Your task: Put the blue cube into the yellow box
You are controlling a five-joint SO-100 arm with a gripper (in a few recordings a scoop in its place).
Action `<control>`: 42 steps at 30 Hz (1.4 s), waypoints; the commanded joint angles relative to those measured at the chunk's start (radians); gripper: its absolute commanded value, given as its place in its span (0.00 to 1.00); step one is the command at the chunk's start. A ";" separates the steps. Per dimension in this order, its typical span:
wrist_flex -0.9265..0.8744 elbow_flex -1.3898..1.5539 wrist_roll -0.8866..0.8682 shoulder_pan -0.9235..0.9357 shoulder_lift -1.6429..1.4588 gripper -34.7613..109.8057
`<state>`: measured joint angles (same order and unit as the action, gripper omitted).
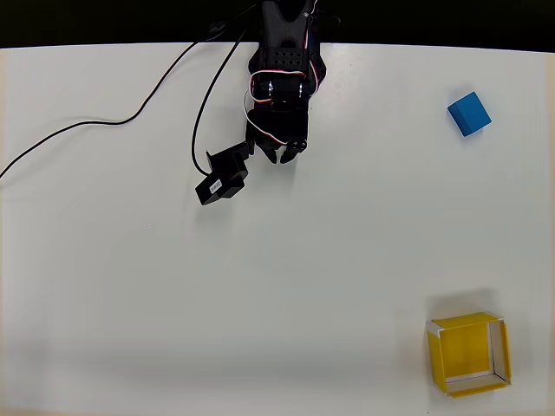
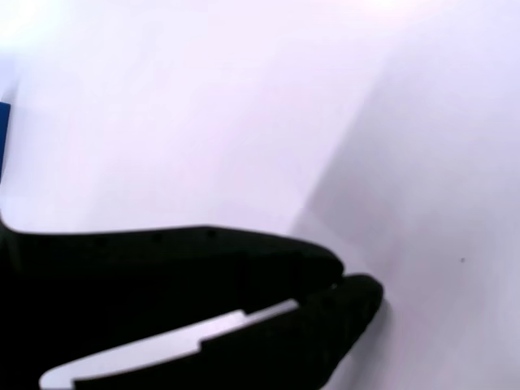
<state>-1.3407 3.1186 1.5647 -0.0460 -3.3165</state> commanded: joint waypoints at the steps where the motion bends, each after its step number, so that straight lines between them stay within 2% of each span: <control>1: -0.014 0.026 0.015 -0.021 -0.026 0.24; 13: -0.015 0.026 0.014 -0.021 -0.029 0.24; 20: -0.008 0.026 -0.044 -0.021 -0.029 0.24; 29: -0.012 0.018 0.037 -0.049 -0.025 0.28; 37: 0.281 -0.318 -0.127 -0.156 0.377 0.42; 42: 0.299 -0.664 -0.198 -0.261 0.709 0.48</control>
<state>-1.0646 2.7780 1.3959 -0.2393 -2.7566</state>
